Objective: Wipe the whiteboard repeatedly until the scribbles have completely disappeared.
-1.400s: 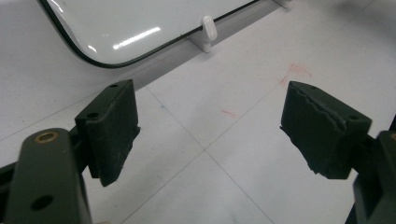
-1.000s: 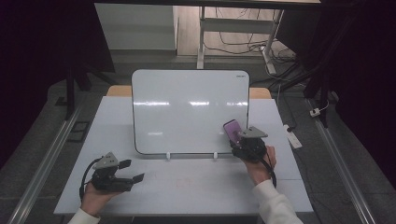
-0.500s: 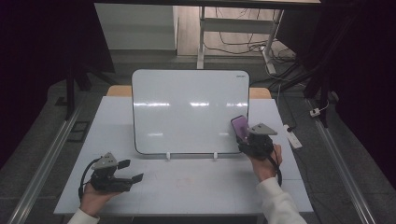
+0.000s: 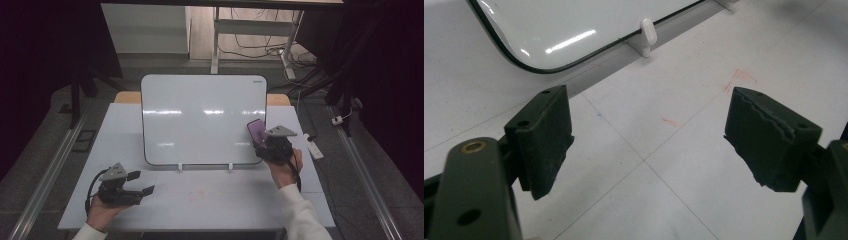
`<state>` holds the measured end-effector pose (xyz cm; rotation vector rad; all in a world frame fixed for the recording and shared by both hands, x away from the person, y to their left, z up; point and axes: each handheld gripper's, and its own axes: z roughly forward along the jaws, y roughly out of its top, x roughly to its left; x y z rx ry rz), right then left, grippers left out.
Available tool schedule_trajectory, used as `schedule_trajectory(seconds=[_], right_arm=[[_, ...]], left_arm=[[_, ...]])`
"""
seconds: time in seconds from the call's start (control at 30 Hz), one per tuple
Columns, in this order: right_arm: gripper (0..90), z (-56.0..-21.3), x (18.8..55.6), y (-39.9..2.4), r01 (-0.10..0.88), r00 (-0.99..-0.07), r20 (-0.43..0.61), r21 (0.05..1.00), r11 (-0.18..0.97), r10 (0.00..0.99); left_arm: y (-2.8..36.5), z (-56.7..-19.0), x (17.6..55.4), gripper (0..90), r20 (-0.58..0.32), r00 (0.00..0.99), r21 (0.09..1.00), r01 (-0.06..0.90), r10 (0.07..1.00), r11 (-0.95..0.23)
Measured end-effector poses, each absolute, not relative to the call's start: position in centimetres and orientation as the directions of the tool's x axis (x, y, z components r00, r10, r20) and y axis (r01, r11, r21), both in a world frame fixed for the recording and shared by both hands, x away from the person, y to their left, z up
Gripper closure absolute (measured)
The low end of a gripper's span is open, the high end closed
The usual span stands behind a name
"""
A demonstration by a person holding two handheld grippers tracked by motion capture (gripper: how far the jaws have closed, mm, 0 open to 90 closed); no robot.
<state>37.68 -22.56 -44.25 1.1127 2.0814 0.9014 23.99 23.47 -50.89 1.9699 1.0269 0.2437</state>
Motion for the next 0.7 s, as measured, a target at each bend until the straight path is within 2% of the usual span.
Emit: schedule_trajectory(seconds=[0.17, 0.37, 0.53, 0.7], right_arm=[[40.8, -43.3, 38.4, -21.0, 0.467, -0.476, -0.190, 0.773, 0.430, 0.859], [40.8, -45.7, 36.4, -19.0, 0.438, -0.534, -0.246, 0.738, 0.513, 0.809], [40.8, -47.5, 34.9, -19.3, 0.430, -0.556, -0.268, 0.718, 0.548, 0.787], [40.8, -46.6, 35.7, -20.1, 0.437, -0.529, -0.254, 0.736, 0.517, 0.810]], left_arm=[[23.5, -50.9, 23.9, 19.7, -0.204, 0.639, 0.776, 0.567, 0.741, -0.275], [23.6, -50.8, 23.9, 19.7, -0.204, 0.639, 0.778, 0.566, 0.742, -0.273], [23.5, -50.9, 23.9, 19.7, -0.203, 0.639, 0.777, 0.567, 0.742, -0.275], [23.4, -50.9, 23.9, 19.7, -0.202, 0.642, 0.776, 0.565, 0.740, -0.278]])
